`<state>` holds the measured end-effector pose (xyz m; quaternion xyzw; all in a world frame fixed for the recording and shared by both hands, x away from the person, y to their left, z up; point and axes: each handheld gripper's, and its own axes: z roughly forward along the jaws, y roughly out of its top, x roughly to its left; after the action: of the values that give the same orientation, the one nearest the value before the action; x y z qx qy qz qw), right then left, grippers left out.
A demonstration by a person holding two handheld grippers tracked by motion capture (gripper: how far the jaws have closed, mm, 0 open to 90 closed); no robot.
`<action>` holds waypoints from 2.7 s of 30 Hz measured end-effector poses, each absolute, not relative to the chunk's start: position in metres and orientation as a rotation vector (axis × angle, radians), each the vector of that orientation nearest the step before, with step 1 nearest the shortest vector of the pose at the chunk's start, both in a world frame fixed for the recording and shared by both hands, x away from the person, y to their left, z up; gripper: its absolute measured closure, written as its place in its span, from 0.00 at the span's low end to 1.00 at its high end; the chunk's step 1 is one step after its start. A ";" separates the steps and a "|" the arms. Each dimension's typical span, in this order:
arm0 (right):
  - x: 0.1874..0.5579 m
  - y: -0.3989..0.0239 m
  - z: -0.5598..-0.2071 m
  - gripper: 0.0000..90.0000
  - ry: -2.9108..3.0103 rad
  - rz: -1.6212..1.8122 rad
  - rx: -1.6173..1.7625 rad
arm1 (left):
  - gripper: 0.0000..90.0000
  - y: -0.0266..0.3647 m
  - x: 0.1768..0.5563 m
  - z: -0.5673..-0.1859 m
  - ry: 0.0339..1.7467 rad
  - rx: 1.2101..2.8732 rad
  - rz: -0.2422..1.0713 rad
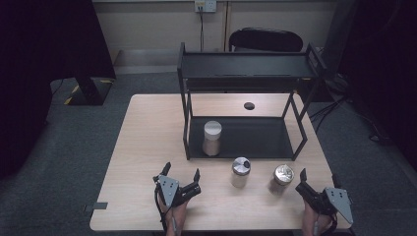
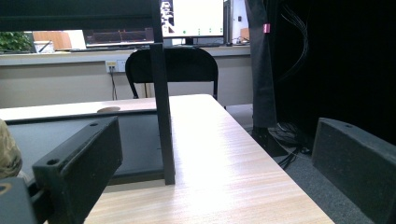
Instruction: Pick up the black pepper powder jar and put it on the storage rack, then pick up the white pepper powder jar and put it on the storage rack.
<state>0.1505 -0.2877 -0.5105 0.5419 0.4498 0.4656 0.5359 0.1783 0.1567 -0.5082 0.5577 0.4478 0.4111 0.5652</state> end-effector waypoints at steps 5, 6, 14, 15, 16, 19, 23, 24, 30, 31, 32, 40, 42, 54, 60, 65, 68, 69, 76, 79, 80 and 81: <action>0.150 -0.287 -0.511 0.01 1.076 1.108 1.285 | 0.00 0.153 0.177 -0.510 1.059 1.300 0.992; 0.150 -0.287 -0.511 0.01 1.076 1.107 1.285 | 0.00 0.153 0.176 -0.510 1.059 1.296 0.993; 0.151 -0.288 -0.507 0.01 1.057 1.119 1.315 | 0.00 0.151 0.176 -0.511 1.039 1.311 1.009; 0.151 -0.288 -0.507 0.01 1.062 1.116 1.309 | 0.00 0.151 0.176 -0.511 1.042 1.308 1.007; 0.151 -0.287 -0.506 0.01 1.063 1.116 1.307 | 0.00 0.151 0.176 -0.511 1.042 1.308 1.007; 0.149 -0.286 -0.504 0.01 1.059 1.122 1.299 | 0.00 0.150 0.175 -0.512 1.039 1.308 1.018; 0.146 -0.285 -0.498 0.01 1.058 1.149 1.291 | 0.00 0.150 0.175 -0.512 1.037 1.309 1.017; 0.146 -0.285 -0.497 0.01 1.055 1.163 1.292 | 0.00 0.150 0.175 -0.512 1.034 1.311 1.017; 0.143 -0.278 -0.486 0.01 1.048 1.183 1.261 | 0.00 0.149 0.175 -0.512 1.040 1.308 1.022; 0.142 -0.278 -0.484 0.01 1.047 1.188 1.255 | 0.00 0.149 0.175 -0.512 1.042 1.308 1.023; 0.141 -0.278 -0.482 0.01 1.041 1.193 1.249 | 0.00 0.148 0.175 -0.511 1.045 1.306 1.022; 0.138 -0.281 -0.469 0.01 1.056 1.212 1.241 | 0.00 0.148 0.174 -0.512 1.043 1.308 1.030; 0.137 -0.281 -0.467 0.01 1.061 1.217 1.240 | 0.00 0.148 0.174 -0.512 1.043 1.305 1.030; 0.129 -0.277 -0.447 0.01 1.147 1.271 1.136 | 0.00 0.148 0.174 -0.512 1.045 1.305 1.028; 0.130 -0.272 -0.444 0.01 1.200 1.297 1.097 | 0.00 0.148 0.174 -0.512 1.042 1.307 1.030; 0.131 -0.269 -0.441 0.01 1.218 1.316 1.078 | 0.00 0.148 0.174 -0.512 1.040 1.309 1.028; 0.131 -0.266 -0.436 0.01 1.234 1.324 1.058 | 0.00 0.148 0.174 -0.512 1.037 1.310 1.027; 0.132 -0.265 -0.436 0.01 1.239 1.327 1.054 | 0.00 0.149 0.174 -0.512 1.037 1.311 1.027; 0.133 -0.259 -0.432 0.01 1.269 1.354 1.033 | 0.02 0.150 0.175 -0.512 1.033 1.311 1.022; 0.135 -0.255 -0.430 0.01 1.293 1.362 1.011 | 0.02 0.149 0.174 -0.512 1.032 1.311 1.024; 0.135 -0.253 -0.430 0.01 1.301 1.363 1.004 | 0.02 0.149 0.174 -0.512 1.032 1.311 1.024; 0.135 -0.252 -0.430 0.01 1.304 1.367 1.001 | 0.02 0.149 0.174 -0.512 1.032 1.311 1.024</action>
<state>0.1352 -0.2518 -0.4299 0.4106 0.5348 0.5606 0.4807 0.1744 0.1495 -0.5123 0.5556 0.4376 0.4342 0.5580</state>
